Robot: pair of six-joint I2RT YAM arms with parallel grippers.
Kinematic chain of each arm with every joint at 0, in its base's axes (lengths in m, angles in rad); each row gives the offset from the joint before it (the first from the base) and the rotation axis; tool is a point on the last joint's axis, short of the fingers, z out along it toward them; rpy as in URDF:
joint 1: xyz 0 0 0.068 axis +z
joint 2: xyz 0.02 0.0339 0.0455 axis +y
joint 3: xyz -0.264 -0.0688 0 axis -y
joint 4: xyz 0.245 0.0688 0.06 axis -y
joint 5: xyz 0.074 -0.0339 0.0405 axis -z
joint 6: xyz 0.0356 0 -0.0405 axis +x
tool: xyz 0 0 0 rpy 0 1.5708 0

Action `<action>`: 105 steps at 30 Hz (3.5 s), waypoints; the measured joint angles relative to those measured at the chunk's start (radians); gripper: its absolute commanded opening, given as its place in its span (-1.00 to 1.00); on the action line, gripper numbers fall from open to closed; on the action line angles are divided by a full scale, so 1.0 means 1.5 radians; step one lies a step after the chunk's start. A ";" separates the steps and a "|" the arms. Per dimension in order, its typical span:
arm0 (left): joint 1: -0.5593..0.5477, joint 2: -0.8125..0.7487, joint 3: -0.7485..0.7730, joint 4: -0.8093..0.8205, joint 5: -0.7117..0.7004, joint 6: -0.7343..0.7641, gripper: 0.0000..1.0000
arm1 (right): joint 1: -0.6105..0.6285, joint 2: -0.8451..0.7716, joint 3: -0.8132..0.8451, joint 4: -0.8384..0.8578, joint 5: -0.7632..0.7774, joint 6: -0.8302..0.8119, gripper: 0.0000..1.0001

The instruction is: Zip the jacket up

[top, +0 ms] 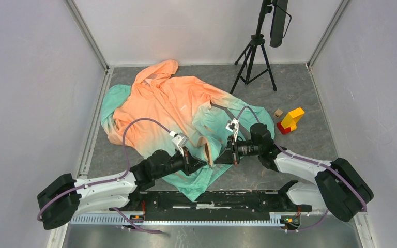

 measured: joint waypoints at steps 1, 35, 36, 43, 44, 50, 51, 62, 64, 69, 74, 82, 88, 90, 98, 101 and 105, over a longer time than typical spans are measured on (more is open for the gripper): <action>0.000 0.001 -0.002 0.005 0.003 0.000 -0.96 | 0.000 0.000 0.000 0.010 -0.002 0.003 -0.99; 0.000 -0.039 -0.038 0.056 0.010 -0.051 -0.96 | -0.002 0.013 -0.028 0.130 -0.010 0.031 -0.99; 0.000 -0.037 -0.038 0.056 0.010 -0.052 -0.95 | -0.002 0.013 -0.028 0.133 -0.009 0.032 -0.99; 0.000 -0.033 -0.038 0.058 0.010 -0.056 -0.95 | -0.003 0.012 -0.028 0.149 -0.007 0.039 -0.99; 0.000 -0.031 -0.038 0.058 0.010 -0.057 -0.96 | -0.003 0.012 -0.029 0.150 -0.007 0.040 -0.99; 0.000 -0.027 -0.038 0.058 0.010 -0.061 -0.95 | -0.003 0.007 -0.033 0.161 -0.006 0.048 -0.99; 0.000 -0.027 -0.038 0.058 0.010 -0.064 -0.96 | -0.003 0.007 -0.034 0.164 -0.006 0.049 -0.99; 0.000 -0.036 -0.042 0.068 -0.008 -0.088 -0.96 | -0.003 0.007 -0.042 0.169 -0.007 0.048 -0.99; 0.000 -0.036 -0.042 0.068 -0.009 -0.089 -0.95 | -0.003 0.007 -0.043 0.169 -0.006 0.049 -0.99; 0.000 -0.020 -0.042 0.072 -0.009 -0.095 -0.96 | -0.003 0.001 -0.043 0.172 -0.005 0.049 -0.99; 0.000 -0.006 -0.042 0.075 -0.008 -0.097 -0.95 | -0.003 -0.001 -0.043 0.178 -0.004 0.054 -0.99; 0.000 -0.007 -0.042 0.085 -0.008 -0.098 -0.96 | -0.003 -0.001 -0.043 0.179 -0.003 0.056 -0.99; 0.000 -0.022 -0.042 0.085 -0.008 -0.098 -0.96 | -0.003 -0.001 -0.043 0.179 -0.003 0.056 -0.99; 0.000 -0.022 -0.042 0.084 -0.008 -0.098 -0.95 | -0.003 -0.001 -0.043 0.179 -0.003 0.056 -0.99; 0.000 -0.014 -0.042 0.087 -0.007 -0.098 -0.95 | -0.003 -0.001 -0.043 0.180 0.000 0.063 -0.99; 0.000 -0.012 -0.042 0.088 -0.007 -0.099 -0.95 | -0.003 -0.001 -0.043 0.184 0.002 0.066 -0.99; 0.000 -0.011 -0.042 0.089 -0.007 -0.099 -0.95 | -0.003 -0.001 -0.043 0.189 0.006 0.069 -0.99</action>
